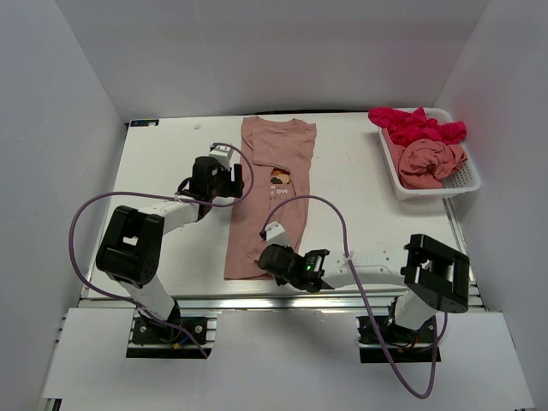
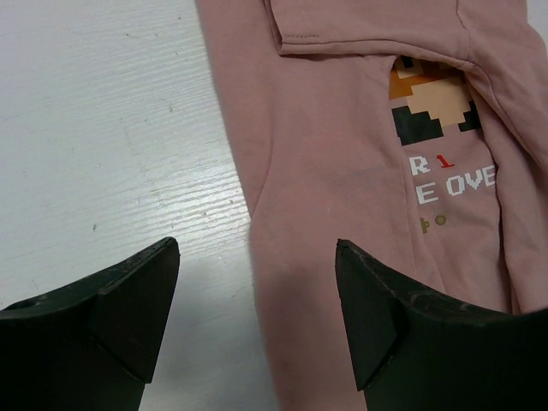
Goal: Fold and stack the t-shirts
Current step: Rotate the tshirt 90 degrees
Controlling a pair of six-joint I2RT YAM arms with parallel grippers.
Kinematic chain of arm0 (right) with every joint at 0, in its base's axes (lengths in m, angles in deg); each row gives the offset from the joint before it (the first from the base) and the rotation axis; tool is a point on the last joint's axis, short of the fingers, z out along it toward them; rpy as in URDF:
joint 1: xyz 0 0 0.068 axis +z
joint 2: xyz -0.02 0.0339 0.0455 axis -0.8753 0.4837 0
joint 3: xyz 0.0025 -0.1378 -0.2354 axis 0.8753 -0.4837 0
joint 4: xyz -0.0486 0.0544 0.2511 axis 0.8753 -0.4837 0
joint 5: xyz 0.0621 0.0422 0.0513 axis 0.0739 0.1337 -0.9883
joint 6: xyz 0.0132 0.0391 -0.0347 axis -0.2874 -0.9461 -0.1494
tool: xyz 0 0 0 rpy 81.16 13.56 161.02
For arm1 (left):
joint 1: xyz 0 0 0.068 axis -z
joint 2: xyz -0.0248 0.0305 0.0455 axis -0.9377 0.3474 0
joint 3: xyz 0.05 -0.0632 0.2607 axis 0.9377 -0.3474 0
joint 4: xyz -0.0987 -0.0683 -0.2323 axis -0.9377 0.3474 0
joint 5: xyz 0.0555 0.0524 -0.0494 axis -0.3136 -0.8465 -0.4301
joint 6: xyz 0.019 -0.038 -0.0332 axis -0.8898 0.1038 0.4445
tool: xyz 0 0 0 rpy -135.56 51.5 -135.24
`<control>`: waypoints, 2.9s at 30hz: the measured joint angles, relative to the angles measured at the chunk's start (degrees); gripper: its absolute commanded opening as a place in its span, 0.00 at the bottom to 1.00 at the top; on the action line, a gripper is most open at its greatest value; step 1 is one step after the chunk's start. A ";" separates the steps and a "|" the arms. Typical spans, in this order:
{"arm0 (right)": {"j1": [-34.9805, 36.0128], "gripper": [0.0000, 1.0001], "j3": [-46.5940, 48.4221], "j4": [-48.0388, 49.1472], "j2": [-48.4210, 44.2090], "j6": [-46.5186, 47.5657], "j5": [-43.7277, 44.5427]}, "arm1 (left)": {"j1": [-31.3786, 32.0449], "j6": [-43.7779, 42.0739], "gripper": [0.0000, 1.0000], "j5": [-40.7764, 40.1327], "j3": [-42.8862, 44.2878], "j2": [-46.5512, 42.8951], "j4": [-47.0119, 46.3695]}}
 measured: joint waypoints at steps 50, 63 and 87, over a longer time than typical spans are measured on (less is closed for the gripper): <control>0.00 0.00 -1.84 1.09 -0.79 0.26 0.63 | 0.00 0.28 0.83 0.66 1.03 1.84 0.52; 0.00 0.00 -0.70 1.22 -5.81 5.44 5.11 | 0.00 0.31 0.83 0.68 1.18 1.84 0.63; -0.07 0.00 7.32 13.62 3.56 16.26 3.67 | 0.00 0.28 0.83 0.83 1.18 1.86 0.63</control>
